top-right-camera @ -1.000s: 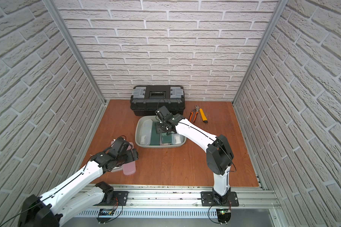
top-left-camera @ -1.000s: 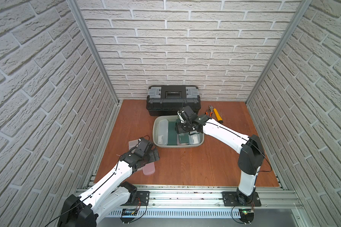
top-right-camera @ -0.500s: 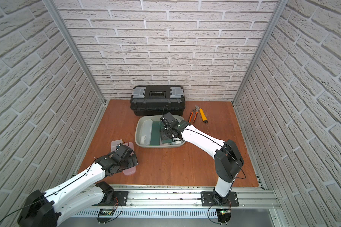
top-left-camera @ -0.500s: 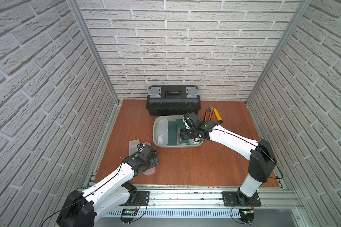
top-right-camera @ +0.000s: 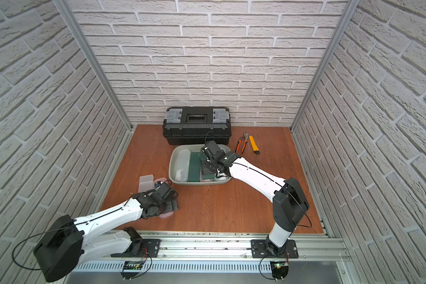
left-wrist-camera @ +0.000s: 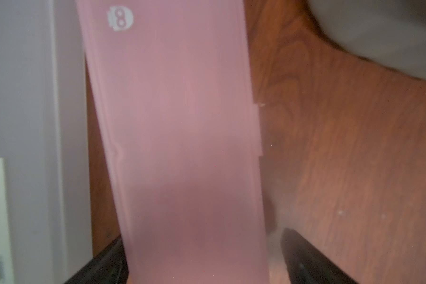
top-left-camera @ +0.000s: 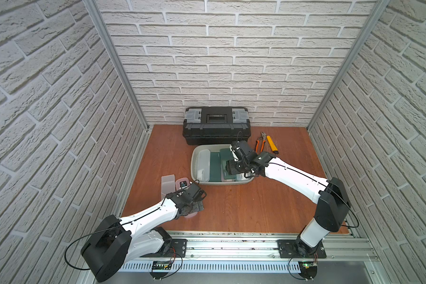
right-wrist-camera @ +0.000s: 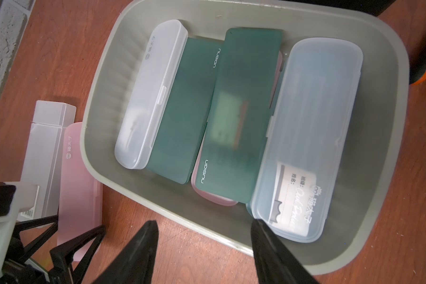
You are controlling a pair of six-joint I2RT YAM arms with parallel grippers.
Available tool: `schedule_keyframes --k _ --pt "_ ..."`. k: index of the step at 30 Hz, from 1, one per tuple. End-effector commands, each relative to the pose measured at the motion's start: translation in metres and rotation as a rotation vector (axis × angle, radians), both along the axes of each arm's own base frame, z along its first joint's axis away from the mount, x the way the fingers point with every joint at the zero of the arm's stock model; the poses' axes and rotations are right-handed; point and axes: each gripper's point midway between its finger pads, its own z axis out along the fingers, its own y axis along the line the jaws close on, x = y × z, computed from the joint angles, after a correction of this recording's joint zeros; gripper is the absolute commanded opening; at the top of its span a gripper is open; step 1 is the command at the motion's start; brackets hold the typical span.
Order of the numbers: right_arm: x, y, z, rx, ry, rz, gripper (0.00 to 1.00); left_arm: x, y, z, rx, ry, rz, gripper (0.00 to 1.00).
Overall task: Put the pencil case into the storage box
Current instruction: Pick up the pencil case from the center of the board.
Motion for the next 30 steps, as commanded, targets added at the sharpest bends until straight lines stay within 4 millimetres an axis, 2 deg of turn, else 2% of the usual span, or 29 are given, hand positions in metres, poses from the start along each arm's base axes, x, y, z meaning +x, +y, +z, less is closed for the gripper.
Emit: schedule_keyframes --k 1,6,13,17,20,24,26,30 --pt "-0.005 0.005 0.011 0.031 -0.028 0.018 0.65 0.016 -0.008 0.019 -0.021 -0.083 0.016 0.99" --pt "-0.014 0.01 0.01 0.051 -0.03 0.037 0.7 0.014 0.006 0.035 0.016 -0.124 0.037 0.99" --pt "-0.04 0.03 0.009 0.067 -0.013 0.052 0.71 0.027 0.044 0.094 0.13 -0.324 0.06 0.99" --pt "-0.063 0.056 0.01 0.101 -0.02 0.067 0.75 0.047 0.065 0.116 0.095 -0.38 0.094 0.98" --pt "-0.079 0.075 0.003 0.106 -0.019 0.071 0.79 0.065 0.079 0.125 0.018 -0.39 0.129 0.98" --pt "-0.098 0.104 -0.015 0.12 0.027 0.089 0.8 0.083 0.103 0.134 -0.005 -0.39 0.18 0.98" --pt "-0.111 0.126 -0.027 0.125 0.064 0.134 0.8 0.091 0.116 0.136 -0.024 -0.373 0.208 0.99" --pt "-0.134 0.158 -0.047 0.033 0.089 0.23 0.81 0.101 0.132 0.138 -0.111 -0.367 0.271 0.98"
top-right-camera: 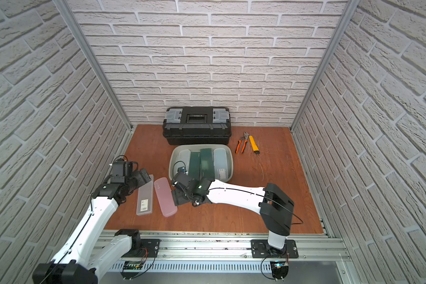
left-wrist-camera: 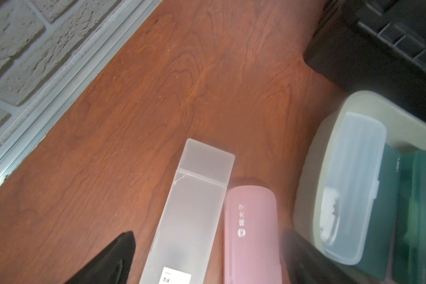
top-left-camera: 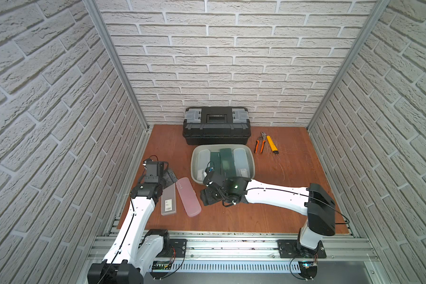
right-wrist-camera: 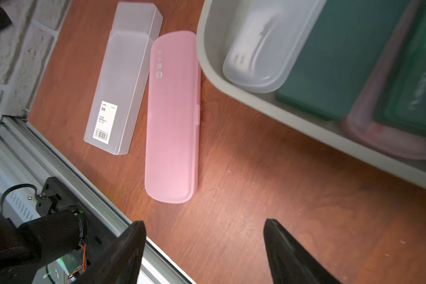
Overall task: Put the pencil case into the storage box
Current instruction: Pick up the pencil case from the center of the board.
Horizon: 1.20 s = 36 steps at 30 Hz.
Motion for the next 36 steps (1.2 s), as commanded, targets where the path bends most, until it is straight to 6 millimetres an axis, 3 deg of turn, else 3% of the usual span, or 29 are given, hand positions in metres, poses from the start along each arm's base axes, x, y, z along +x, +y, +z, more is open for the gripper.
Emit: schedule_keyframes --k 1,8,23,32,36 --pt "-0.016 0.027 -0.01 -0.041 0.006 0.049 0.82 0.016 -0.003 0.014 -0.086 -0.068 -0.06 0.99" --pt "-0.026 0.042 -0.046 -0.176 0.058 0.117 0.89 0.015 0.008 0.016 -0.104 -0.082 -0.028 0.98" --pt "-0.023 0.07 -0.087 -0.246 0.103 0.115 0.9 0.014 0.01 0.023 -0.128 -0.093 -0.01 0.99" --pt "-0.024 0.061 -0.123 -0.362 0.132 0.117 0.88 0.012 0.009 0.027 -0.124 -0.108 -0.012 0.98" --pt "-0.023 0.058 -0.123 -0.362 0.115 0.114 0.82 0.012 0.009 0.027 -0.126 -0.105 -0.011 0.99"
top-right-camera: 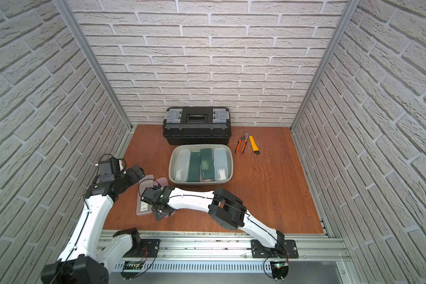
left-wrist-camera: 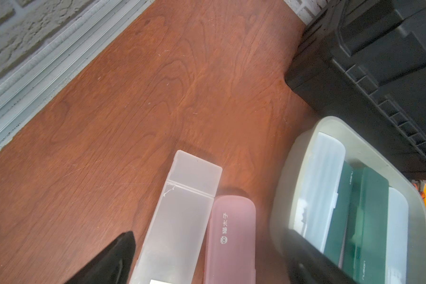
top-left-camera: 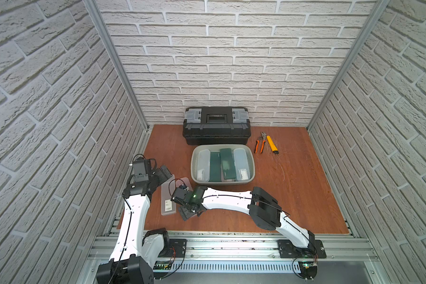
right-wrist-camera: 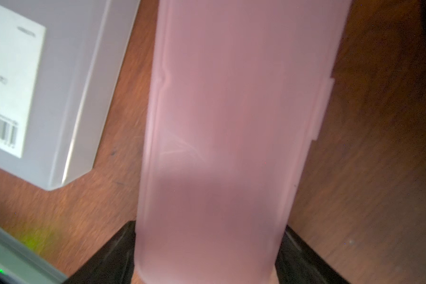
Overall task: Put the pencil case into the storage box
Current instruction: Pick up the pencil case from the center of the board.
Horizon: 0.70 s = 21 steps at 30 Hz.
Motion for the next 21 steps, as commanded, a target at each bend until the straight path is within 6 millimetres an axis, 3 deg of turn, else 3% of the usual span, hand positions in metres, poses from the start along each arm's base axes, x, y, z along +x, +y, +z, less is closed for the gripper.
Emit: schedule_keyframes --k 1,8,15,21 --pt "-0.006 -0.016 -0.025 -0.078 0.018 0.006 0.81 0.006 0.002 0.02 0.006 -0.057 0.002 0.99" --pt "-0.001 -0.021 -0.001 -0.038 -0.043 0.062 0.6 0.003 -0.002 0.033 -0.008 -0.079 -0.014 0.98" --pt "0.0 -0.041 0.04 -0.007 -0.089 0.07 0.54 0.001 -0.004 0.055 -0.001 -0.122 -0.016 0.98" --pt "0.003 -0.046 0.089 0.079 -0.122 0.102 0.52 0.001 -0.016 0.08 0.001 -0.182 -0.044 0.99"
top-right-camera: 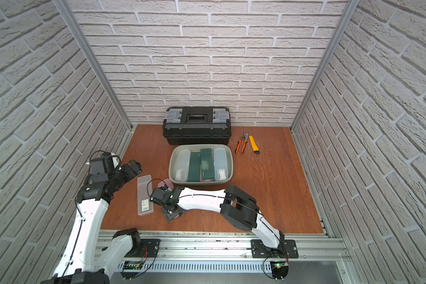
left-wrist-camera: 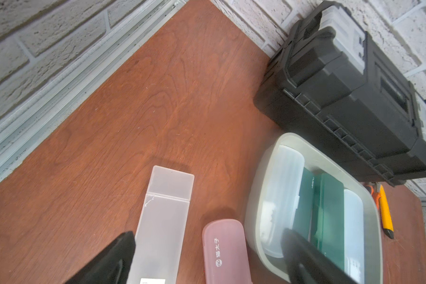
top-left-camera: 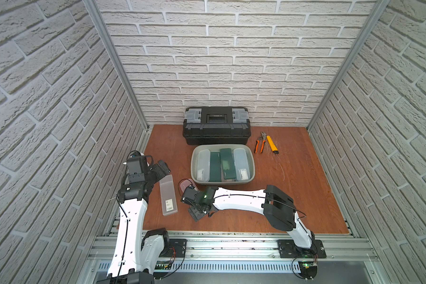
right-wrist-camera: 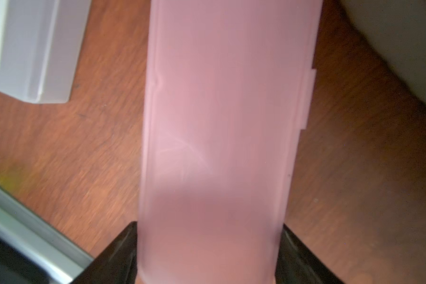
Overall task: Put the pencil case into the storage box
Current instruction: Pick up the pencil case from the center of the board, then place the pencil case at the storage box.
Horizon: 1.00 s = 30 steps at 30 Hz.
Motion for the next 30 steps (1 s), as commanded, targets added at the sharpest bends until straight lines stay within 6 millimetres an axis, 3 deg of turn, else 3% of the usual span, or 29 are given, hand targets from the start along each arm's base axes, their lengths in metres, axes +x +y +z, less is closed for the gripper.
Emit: schedule_keyframes --k 1,6,11,16,22,26,30 --pt "0.011 0.002 0.064 0.122 -0.078 0.016 0.52 0.002 -0.01 0.027 0.001 -0.072 -0.025 0.98" --pt "0.033 -0.013 0.11 0.21 -0.12 -0.031 0.52 0.011 -0.031 0.051 0.012 -0.122 -0.104 0.98" --pt "0.065 -0.038 0.131 0.255 -0.155 -0.116 0.52 0.029 -0.07 0.061 0.002 -0.137 -0.265 0.98" --pt "0.111 -0.076 0.128 0.299 -0.156 -0.265 0.52 0.045 -0.1 0.057 0.01 -0.129 -0.35 0.98" --pt "0.157 -0.11 0.115 0.275 -0.151 -0.384 0.51 0.061 -0.139 0.032 -0.046 -0.036 -0.483 0.98" --pt "0.174 -0.114 0.098 0.269 -0.101 -0.426 0.49 0.063 -0.154 0.017 -0.041 0.001 -0.515 0.98" --pt "0.179 -0.107 0.086 0.277 -0.072 -0.447 0.48 0.061 -0.154 0.009 -0.031 0.021 -0.508 0.98"
